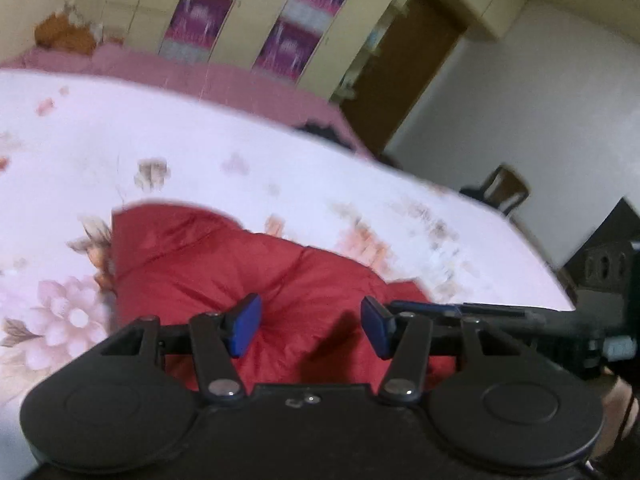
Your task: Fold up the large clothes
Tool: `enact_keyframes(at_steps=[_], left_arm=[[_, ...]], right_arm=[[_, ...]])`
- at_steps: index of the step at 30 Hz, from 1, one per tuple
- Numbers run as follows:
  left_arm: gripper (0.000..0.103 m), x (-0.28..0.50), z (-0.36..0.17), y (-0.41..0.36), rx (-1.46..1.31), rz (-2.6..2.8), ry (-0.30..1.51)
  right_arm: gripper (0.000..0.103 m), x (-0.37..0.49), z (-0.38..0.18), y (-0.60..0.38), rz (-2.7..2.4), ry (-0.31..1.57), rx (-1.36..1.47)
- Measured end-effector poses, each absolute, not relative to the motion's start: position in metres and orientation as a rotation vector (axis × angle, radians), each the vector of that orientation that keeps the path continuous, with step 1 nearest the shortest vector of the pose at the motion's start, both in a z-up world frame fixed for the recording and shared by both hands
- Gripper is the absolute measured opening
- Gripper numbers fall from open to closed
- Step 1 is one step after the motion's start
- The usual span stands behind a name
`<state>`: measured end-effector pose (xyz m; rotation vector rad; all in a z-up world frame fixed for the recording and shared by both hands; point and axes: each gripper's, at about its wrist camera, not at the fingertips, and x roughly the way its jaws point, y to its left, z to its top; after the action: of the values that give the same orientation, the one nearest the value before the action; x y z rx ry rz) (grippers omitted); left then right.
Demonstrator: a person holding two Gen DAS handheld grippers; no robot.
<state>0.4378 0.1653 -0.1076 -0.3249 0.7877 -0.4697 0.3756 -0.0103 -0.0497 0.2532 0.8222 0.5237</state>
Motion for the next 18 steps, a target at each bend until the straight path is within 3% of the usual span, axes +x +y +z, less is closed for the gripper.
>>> enact_keyframes(at_steps=[5, 6, 7, 9, 13, 14, 15, 18], left_arm=[[0.026, 0.447, -0.131, 0.179, -0.373, -0.455, 0.829], [0.025, 0.446, -0.133, 0.182, -0.377, -0.454, 0.827], [0.026, 0.445, -0.135, 0.183, -0.383, -0.458, 0.822], [0.026, 0.447, -0.137, 0.183, -0.383, -0.461, 0.815], [0.048, 0.422, -0.111, 0.183, -0.355, -0.451, 0.792], [0.048, 0.409, -0.101, 0.182, -0.324, -0.453, 0.763], [0.048, 0.397, -0.095, 0.180, -0.310, -0.459, 0.740], [0.046, 0.362, -0.088, 0.161, -0.238, -0.475, 0.708]], right_arm=[[0.026, 0.378, -0.080, -0.035, 0.469, 0.873, 0.316], [0.012, 0.376, -0.081, -0.038, 0.454, 0.869, 0.303], [0.000, 0.374, -0.083, -0.041, 0.433, 0.863, 0.291], [0.000, 0.372, -0.084, -0.056, 0.414, 0.863, 0.341], [0.000, 0.356, -0.064, -0.081, 0.321, 0.835, 0.333], [0.000, 0.346, -0.052, -0.087, 0.325, 0.801, 0.337], [0.002, 0.333, -0.041, -0.093, 0.334, 0.766, 0.334], [0.052, 0.303, -0.029, -0.090, 0.369, 0.718, 0.264]])
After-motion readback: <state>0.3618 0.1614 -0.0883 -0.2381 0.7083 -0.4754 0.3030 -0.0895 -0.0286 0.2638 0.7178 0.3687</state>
